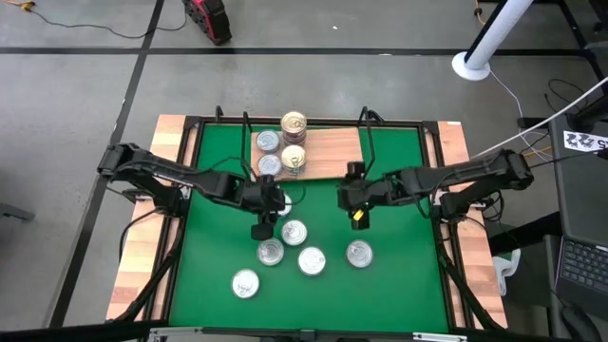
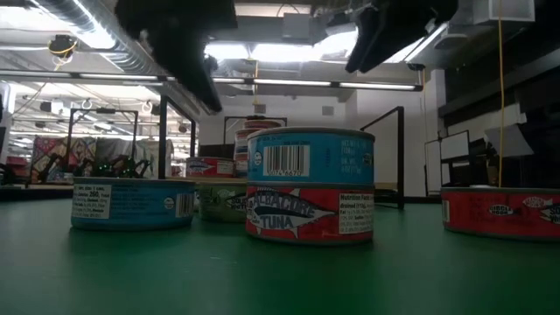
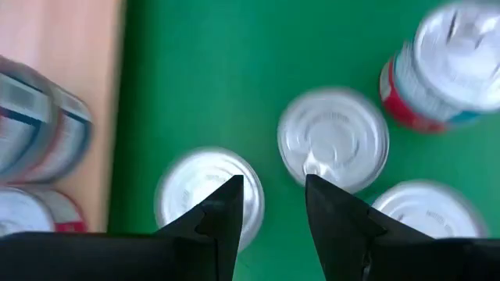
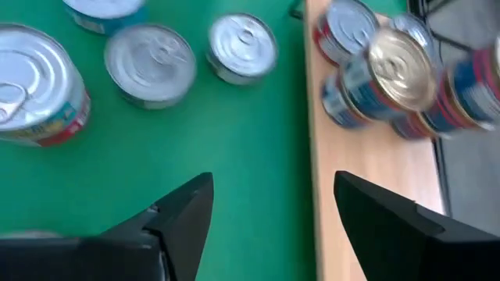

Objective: Stack canned seafood by type on shelf
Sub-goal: Put the green tuna can on the shelf

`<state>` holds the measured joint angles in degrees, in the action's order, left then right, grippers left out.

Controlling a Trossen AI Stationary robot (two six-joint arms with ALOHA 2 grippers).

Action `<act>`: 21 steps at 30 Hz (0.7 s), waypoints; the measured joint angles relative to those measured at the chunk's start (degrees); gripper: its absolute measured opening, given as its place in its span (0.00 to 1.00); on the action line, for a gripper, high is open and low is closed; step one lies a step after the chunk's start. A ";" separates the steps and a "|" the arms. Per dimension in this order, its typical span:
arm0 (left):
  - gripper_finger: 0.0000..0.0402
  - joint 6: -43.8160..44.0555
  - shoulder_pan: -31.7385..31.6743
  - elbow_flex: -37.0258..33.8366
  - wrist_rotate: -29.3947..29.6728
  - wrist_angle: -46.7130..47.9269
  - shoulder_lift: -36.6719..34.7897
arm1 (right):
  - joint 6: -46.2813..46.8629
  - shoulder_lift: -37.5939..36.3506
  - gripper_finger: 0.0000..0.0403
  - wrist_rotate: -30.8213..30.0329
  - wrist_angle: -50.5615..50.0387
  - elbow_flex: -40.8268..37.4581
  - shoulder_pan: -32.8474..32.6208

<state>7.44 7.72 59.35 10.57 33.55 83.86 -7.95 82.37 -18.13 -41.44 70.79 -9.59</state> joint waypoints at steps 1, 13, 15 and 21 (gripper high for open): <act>0.33 0.00 0.26 -0.39 0.00 0.01 0.89 | -0.55 0.00 0.66 0.17 2.29 -1.23 -0.39; 0.33 -1.69 0.44 -0.89 0.94 -1.31 11.35 | -4.39 1.72 0.66 7.19 25.07 -12.07 -0.89; 0.33 -1.81 0.44 -0.89 1.25 -2.36 12.77 | -7.07 3.24 0.66 7.19 27.07 -12.56 -0.89; 0.33 -1.44 0.44 -0.89 6.54 -3.14 15.02 | -13.46 8.96 0.66 7.15 30.71 -12.94 -0.89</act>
<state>6.01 8.16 58.46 17.10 30.41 98.88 -21.42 91.33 -10.98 -10.73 57.84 -10.48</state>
